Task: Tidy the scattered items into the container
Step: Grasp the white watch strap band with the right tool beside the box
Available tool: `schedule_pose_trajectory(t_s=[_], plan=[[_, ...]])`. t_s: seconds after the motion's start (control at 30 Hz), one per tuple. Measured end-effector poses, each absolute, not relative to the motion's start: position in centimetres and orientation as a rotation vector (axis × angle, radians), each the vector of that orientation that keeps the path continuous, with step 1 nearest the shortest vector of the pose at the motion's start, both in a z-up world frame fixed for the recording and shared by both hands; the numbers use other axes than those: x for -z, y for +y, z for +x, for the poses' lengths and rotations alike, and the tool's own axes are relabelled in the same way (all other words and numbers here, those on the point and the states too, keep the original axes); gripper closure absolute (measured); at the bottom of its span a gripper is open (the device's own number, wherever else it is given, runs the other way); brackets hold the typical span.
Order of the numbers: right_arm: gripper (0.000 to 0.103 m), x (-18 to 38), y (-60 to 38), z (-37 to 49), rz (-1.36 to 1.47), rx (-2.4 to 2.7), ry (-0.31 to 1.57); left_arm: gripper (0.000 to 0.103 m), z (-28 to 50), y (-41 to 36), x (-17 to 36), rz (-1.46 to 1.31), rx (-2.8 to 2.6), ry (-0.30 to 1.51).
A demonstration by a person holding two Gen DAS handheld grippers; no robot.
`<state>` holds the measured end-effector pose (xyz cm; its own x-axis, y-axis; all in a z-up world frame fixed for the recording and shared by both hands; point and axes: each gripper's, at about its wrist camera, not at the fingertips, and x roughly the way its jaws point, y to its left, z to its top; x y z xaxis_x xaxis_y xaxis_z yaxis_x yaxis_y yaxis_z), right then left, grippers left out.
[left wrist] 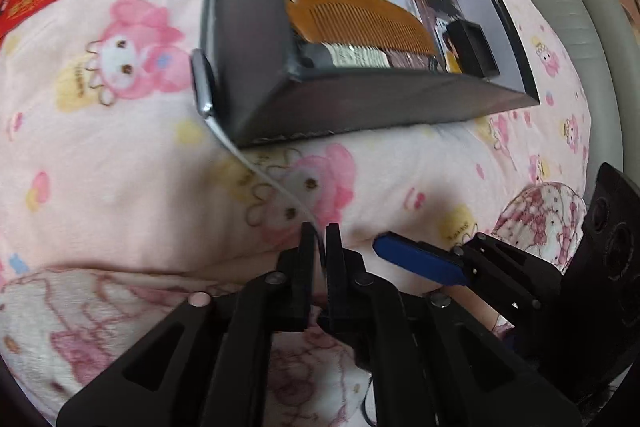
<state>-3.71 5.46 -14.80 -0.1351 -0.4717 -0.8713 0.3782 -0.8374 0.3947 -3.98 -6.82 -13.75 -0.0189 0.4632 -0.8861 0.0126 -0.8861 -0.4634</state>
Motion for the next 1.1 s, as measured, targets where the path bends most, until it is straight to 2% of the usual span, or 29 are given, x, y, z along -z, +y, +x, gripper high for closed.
schedule_pose_trajectory(t_s=[0.03, 0.1, 0.17, 0.4, 0.5, 0.57, 0.6, 0.67, 0.97, 1.1], plan=[[0.056, 15.1, 5.6, -3.8, 1.606, 2.015, -0.109, 0.093, -4.3, -7.5, 14.0, -1.956, -1.965, -0.516], [0.056, 15.7, 5.7, -4.0, 1.624, 1.991, -0.154, 0.079, -4.4, -8.7, 14.1, -1.971, -1.956, -0.568], [0.056, 16.2, 5.3, -4.4, 1.627, 1.96, -0.174, 0.075, -4.1, -10.4, 13.3, -1.963, -2.0, -0.618], [0.056, 18.7, 1.7, -6.5, 1.65, 1.898, -0.135, 0.075, -4.9, -14.8, 13.6, -1.933, -2.151, -0.804], [0.056, 19.7, 0.8, -6.9, 1.683, 1.899, -0.116, 0.075, -5.1, -14.0, 14.1, -1.932, -2.166, -0.757], [0.067, 19.5, 0.9, -6.9, 1.66, 1.897, -0.143, 0.075, -5.3, -13.7, 14.4, -1.938, -2.157, -0.742], [0.083, 19.4, 0.9, -6.9, 1.653, 1.896, -0.135, 0.075, -5.3, -13.4, 14.5, -1.937, -2.15, -0.755], [0.089, 19.1, 1.1, -6.8, 1.643, 1.914, -0.129, 0.075, -5.3, -13.5, 14.6, -1.92, -2.14, -0.796], [0.091, 16.8, 5.1, -6.0, 1.598, 1.98, -0.205, 0.075, -5.2, -12.3, 14.6, -1.923, -2.113, -0.774], [0.091, 14.8, 7.6, -5.5, 1.561, 2.068, -0.154, 0.074, -5.3, -11.7, 14.8, -1.917, -2.098, -0.764]])
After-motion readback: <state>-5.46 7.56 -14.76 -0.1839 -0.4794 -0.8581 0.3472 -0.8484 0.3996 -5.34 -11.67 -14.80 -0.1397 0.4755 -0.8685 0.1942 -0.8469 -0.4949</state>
